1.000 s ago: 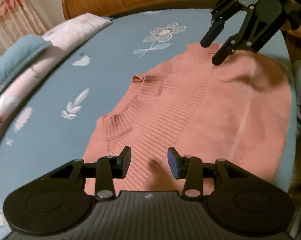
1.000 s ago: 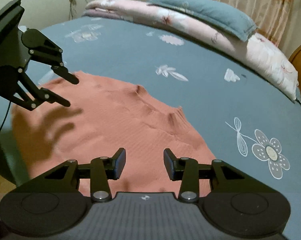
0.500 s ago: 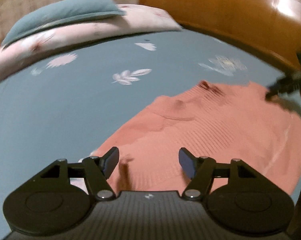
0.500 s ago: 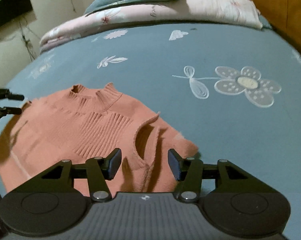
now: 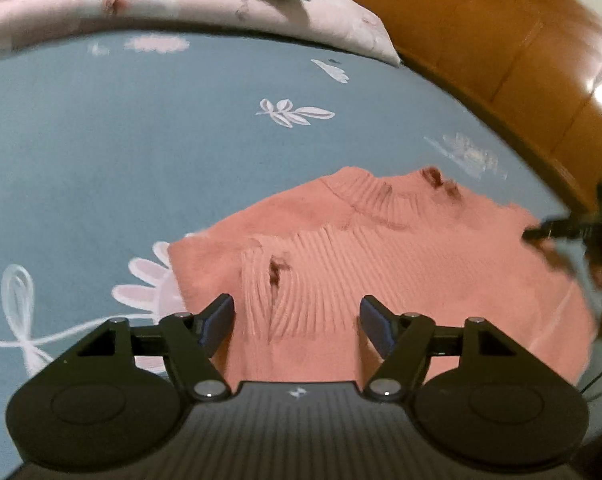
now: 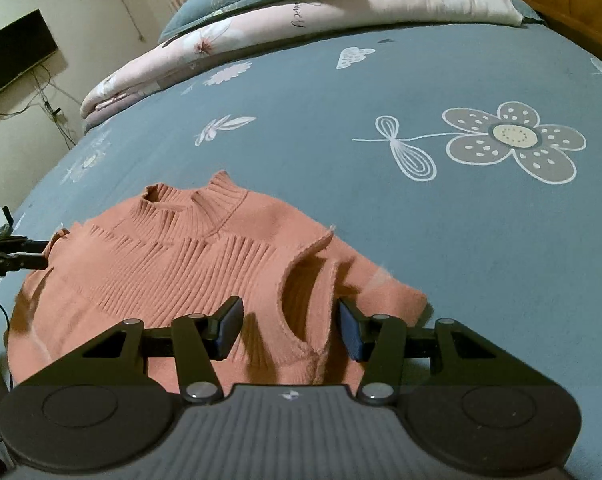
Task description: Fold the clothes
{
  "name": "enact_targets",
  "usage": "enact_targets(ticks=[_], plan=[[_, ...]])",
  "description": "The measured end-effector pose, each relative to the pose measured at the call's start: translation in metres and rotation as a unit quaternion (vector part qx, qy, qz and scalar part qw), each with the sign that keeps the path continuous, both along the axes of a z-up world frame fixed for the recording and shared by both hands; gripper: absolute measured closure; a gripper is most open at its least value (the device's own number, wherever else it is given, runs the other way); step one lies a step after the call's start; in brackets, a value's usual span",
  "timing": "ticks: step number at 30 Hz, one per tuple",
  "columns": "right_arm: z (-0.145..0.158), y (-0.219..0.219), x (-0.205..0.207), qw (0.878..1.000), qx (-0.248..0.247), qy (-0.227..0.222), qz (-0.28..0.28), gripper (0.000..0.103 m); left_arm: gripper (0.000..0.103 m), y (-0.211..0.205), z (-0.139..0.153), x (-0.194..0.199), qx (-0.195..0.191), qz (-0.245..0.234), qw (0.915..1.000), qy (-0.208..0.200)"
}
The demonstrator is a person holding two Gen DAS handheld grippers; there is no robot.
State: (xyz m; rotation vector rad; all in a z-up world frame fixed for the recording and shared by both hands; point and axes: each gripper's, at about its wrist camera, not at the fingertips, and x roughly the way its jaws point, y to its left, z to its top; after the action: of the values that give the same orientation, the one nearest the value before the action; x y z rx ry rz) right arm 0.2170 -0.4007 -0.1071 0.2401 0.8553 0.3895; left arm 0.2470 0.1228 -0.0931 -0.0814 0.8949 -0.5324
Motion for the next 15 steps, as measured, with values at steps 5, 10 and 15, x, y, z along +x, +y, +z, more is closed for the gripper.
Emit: enact_targets(ticks=[5,10,15], plan=[[0.001,-0.003,-0.003,0.999,0.032,0.001,0.016,0.047,0.036,0.011,-0.014,0.024,-0.081,0.009,0.9953,0.053],[-0.002,0.001,-0.005,0.998,0.037,0.003,0.048,0.051,0.038,0.02,-0.028,0.039,-0.127,0.007,0.9881,0.087],[-0.008,-0.013,0.006,0.997,0.079,0.01,0.023,0.061,0.057,0.021,-0.028,0.041,-0.133,0.017,0.9855,0.104]])
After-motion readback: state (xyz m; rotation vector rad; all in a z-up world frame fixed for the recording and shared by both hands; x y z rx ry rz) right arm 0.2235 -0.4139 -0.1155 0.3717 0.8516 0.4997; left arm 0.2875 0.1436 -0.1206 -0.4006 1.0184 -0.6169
